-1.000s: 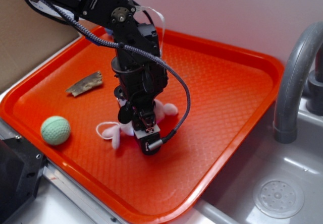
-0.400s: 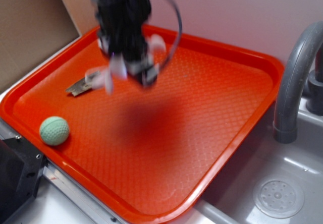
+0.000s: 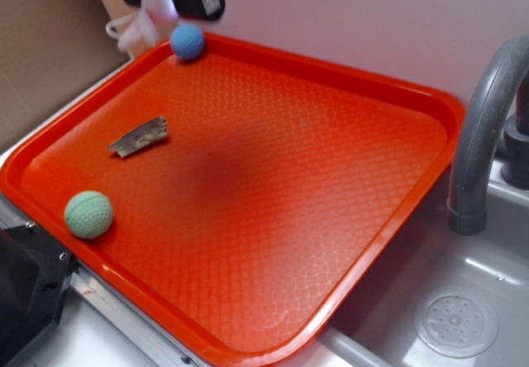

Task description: Grab the pink bunny.

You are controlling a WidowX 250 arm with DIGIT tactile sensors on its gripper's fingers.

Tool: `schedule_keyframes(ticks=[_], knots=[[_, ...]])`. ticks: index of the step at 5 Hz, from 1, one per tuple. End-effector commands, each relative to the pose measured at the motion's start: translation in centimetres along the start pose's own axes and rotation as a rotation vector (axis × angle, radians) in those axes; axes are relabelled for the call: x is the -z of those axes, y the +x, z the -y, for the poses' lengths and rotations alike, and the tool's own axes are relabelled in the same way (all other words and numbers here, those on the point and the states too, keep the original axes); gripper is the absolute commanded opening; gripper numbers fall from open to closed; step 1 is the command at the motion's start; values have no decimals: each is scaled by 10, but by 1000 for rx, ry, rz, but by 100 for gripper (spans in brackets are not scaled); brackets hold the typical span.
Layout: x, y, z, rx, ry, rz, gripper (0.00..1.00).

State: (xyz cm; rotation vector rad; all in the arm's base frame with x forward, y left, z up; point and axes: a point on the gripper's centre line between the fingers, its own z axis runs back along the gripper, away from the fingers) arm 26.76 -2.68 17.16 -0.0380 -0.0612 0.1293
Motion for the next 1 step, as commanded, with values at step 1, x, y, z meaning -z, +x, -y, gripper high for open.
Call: schedule_keyframes(ticks=[1], knots=[[-25,-10,5,13,16,87,0]])
